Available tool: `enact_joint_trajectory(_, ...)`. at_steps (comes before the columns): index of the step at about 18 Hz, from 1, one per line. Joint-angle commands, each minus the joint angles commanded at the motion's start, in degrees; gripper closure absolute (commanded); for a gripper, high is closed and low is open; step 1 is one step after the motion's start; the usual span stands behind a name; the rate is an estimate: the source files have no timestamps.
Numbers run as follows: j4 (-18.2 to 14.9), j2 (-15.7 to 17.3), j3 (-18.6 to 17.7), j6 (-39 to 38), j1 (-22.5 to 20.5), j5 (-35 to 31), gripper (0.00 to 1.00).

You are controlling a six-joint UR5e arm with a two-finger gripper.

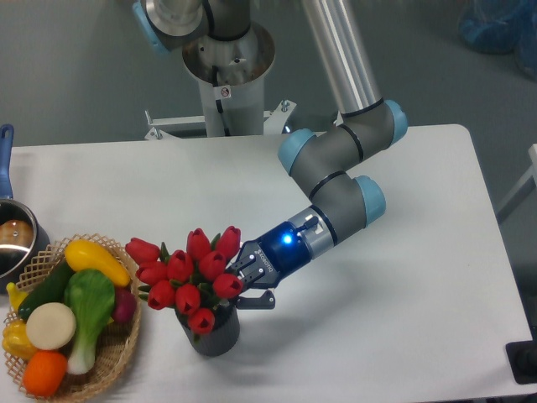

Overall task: Insert the flowers into the vase
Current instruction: 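Lower the bouquet stems down into the black vase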

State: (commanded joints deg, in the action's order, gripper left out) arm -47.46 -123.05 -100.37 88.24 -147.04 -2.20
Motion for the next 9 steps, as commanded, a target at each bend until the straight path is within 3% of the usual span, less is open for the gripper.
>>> enact_joint_trajectory(6,0.0,0.0,-0.2,0.1,0.0,0.0,0.57)
enact_joint_trajectory(9,0.0,0.1,-0.4,0.2,-0.3,0.0,0.45)
